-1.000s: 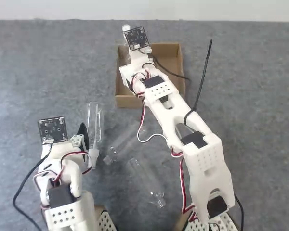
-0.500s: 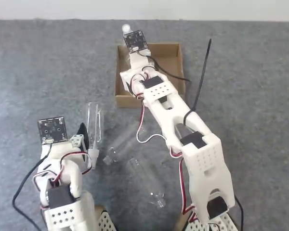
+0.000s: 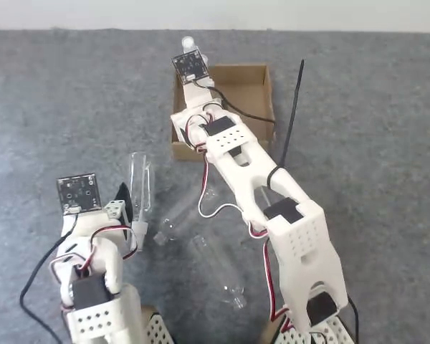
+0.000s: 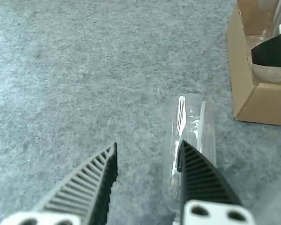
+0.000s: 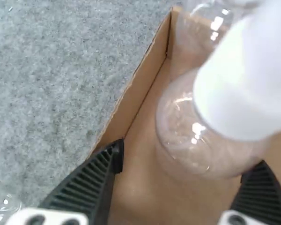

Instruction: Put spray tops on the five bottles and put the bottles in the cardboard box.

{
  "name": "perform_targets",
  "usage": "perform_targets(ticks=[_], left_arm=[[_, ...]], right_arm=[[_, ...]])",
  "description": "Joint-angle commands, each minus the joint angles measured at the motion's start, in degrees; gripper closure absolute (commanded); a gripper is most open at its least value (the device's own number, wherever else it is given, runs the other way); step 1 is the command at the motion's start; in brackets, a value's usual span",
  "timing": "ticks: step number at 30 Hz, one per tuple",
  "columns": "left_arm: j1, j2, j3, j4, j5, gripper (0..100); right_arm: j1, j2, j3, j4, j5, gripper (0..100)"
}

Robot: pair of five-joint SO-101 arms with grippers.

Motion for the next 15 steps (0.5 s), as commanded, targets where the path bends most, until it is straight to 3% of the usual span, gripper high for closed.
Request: perform_targets(ticks=[1,15], left_arm=[[0.1,-0.9,-0.7,-1.8,-0.3,80],[0.0,-0.9,-0.7,-1.8,-0.3,80]], right_arm=[[-1.0,-5.3,-2.5,0.3,-0.3,65.0],[-2.2,-10.1,-2.5,6.3,-0.4,65.0]])
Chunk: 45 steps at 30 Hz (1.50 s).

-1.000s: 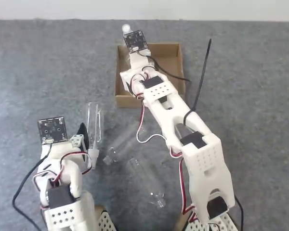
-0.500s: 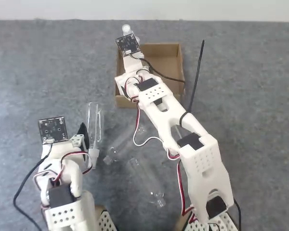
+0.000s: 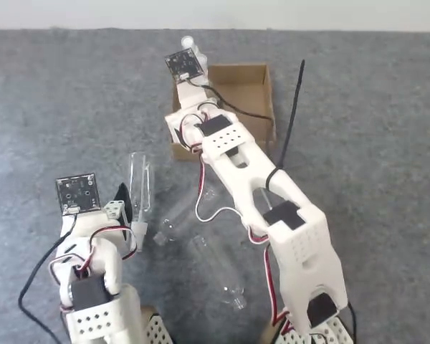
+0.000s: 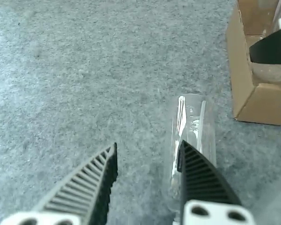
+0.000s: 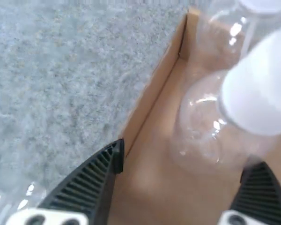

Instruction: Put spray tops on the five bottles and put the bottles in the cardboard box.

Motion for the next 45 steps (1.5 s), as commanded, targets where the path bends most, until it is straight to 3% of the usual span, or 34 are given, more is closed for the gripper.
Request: perform_targets(ticks=[1,32,45], left_arm=[[0.0,-0.9,-0.7,-1.8,-0.3,80],[0.0,-0.9,-0.7,-1.8,-0.4,80],[-0.1,-0.9,-0.6,-1.8,-0.4,80]], right_arm=[[-0.8,-7.6,-2.5,2.7,-0.4,65.0],[-2.2,-31.9,-2.5,44.5,0.1,65.1],[-8.1,-36.0,-2.5,58.7,-0.3,65.1]])
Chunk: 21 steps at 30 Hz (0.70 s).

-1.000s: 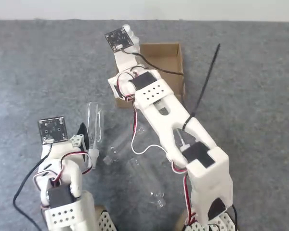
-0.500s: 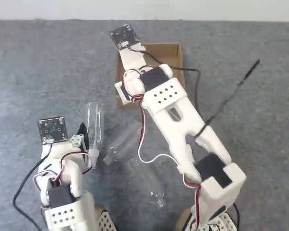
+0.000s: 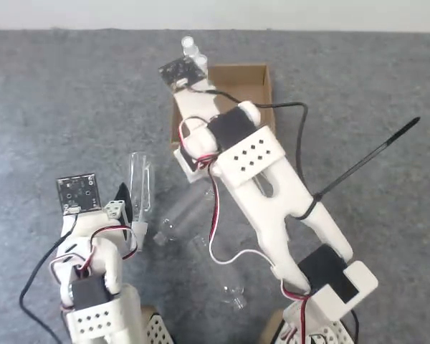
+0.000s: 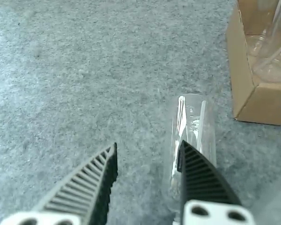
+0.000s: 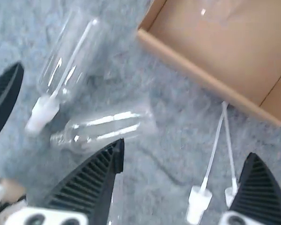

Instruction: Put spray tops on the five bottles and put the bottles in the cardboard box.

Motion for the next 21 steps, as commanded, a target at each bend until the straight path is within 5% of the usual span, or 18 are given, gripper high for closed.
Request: perform_targets(ticks=[1,12,21], left_arm=[[-0.1,-0.9,-0.6,-1.8,-0.4,80],[-14.4,-0.9,-0.8,-6.8,-0.3,80],[-22.5,-0.9,0.1,-6.9,-0.3,80]], right_arm=[[-2.9,-4.4,-2.5,3.2,-0.3,65.1],[-7.3,-3.9,-2.4,5.3,0.7,64.9],[-11.6,-4.0,5.5,1.7,13.1,64.9]])
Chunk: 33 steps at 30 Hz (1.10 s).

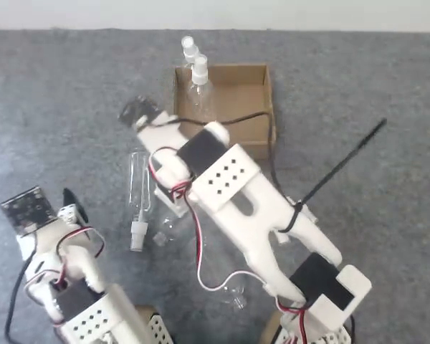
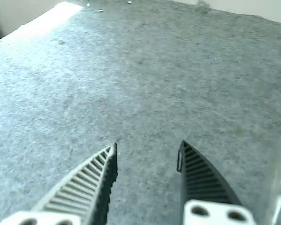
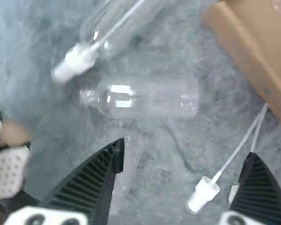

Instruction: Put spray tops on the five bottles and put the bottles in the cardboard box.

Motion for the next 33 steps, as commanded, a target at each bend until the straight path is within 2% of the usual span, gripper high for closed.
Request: perform_targets(ticks=[1,11,16,25,33], left_arm=[[-1.1,-0.9,0.3,-1.5,-0.3,80],[-1.1,-0.9,0.6,-1.5,-0.3,80],[-1.1,-0.9,1.0,-1.5,-0.3,80],[-1.1,-0.9,1.3,-1.8,-0.3,80],[-1.1,-0.9,1.4,-1.8,-0.3,80]], right_arm=[[-2.7,-3.6,4.3,-4.0,6.9,64.9],[-5.3,-3.5,15.6,-15.6,28.3,64.9],[-6.5,-3.5,19.6,-17.5,36.0,64.9],[-8.0,0.1,23.9,-24.8,41.5,64.8],[-5.3,13.5,16.2,-25.3,42.2,65.1]])
